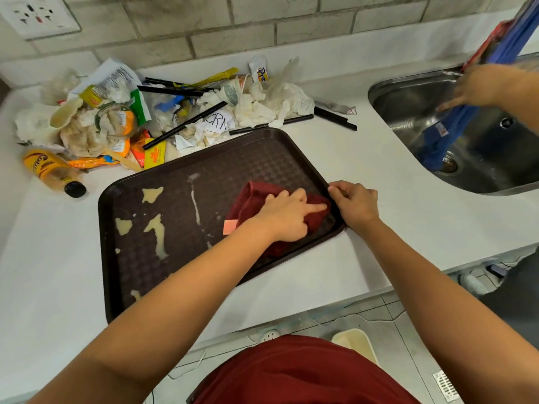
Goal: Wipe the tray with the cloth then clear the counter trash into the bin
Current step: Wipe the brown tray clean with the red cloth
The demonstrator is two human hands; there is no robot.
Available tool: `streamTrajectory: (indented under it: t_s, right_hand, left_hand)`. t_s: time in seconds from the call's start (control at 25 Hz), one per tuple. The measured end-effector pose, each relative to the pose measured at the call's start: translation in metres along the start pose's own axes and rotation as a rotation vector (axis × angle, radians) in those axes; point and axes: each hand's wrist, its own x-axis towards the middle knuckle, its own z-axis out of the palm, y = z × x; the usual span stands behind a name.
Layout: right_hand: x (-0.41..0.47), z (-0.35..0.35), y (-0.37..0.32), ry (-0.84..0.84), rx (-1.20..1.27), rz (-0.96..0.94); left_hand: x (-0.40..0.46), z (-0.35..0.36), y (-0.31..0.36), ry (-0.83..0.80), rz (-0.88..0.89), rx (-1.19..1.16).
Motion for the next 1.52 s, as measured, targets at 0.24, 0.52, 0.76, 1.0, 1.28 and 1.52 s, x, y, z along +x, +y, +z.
streamTrajectory:
  t_s: [0.24,0.52,0.76,1.0,1.28,1.52]
  right_hand:
    - [0.001,0.003,-0.002,0.055,0.01,0.033]
    - [-0.001,0.001,-0.001,0.029,0.08,0.028]
    - [0.0,0.002,0.001,0.006,0.075,0.052]
    - [0.0,0.003,-0.002,0.034,0.021,0.008]
    - [-0.001,0.002,-0.004,0.067,0.038,0.038]
    - [-0.001,0.002,-0.004,0.069,0.023,0.025]
  left_hand:
    - [-0.013,-0.002,-0.004,-0.155,0.107,-0.054]
    - [-0.001,-0.042,-0.027,0.119,-0.142,-0.326]
    - [0.038,-0.037,-0.025,0.046,-0.379,-0.137]
    - [0.027,-0.024,-0.005,-0.07,-0.068,-0.087]
    - [-0.033,-0.008,-0.01,-0.155,0.112,-0.055]
    - [-0.069,-0.001,-0.038,-0.186,0.04,-0.05]
